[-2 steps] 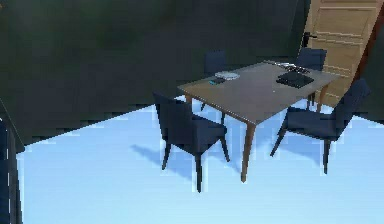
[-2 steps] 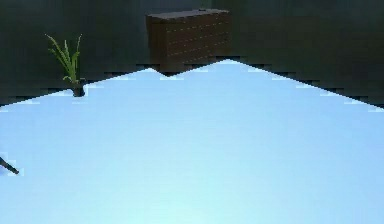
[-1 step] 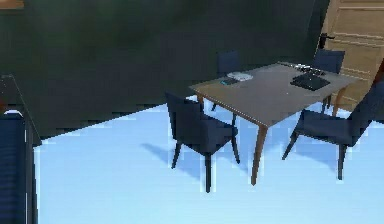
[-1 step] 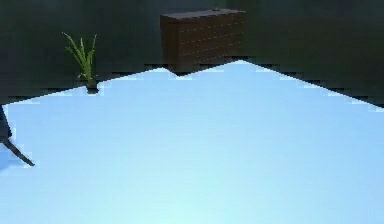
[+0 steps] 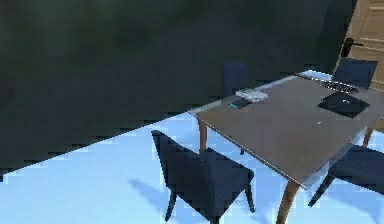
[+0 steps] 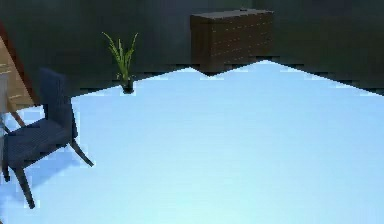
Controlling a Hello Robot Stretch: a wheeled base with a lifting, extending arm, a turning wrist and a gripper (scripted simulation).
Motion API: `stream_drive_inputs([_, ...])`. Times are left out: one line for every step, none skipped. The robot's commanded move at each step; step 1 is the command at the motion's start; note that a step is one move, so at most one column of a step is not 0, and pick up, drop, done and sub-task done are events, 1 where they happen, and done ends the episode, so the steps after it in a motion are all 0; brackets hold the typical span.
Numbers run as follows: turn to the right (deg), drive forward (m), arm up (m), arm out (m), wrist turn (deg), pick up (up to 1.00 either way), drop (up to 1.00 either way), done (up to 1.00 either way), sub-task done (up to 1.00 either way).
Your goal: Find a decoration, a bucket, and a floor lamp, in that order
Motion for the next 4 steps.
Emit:
stream_drive_inputs([-33.0, 0.0, 0.0, 0.0, 0.0, 0.0, 0.0, 0.0, 0.0])
stream_drive_inputs([0.0, 1.0, 0.0, 0.0, 0.0, 0.0, 0.0, 0.0, 0.0])
stream_drive_inputs([36.0, 0.0, 0.0, 0.0, 0.0, 0.0, 0.0, 0.0, 0.0])
stream_drive_inputs([0.0, 1.0, 0.0, 0.0, 0.0, 0.0, 0.0, 0.0, 0.0])
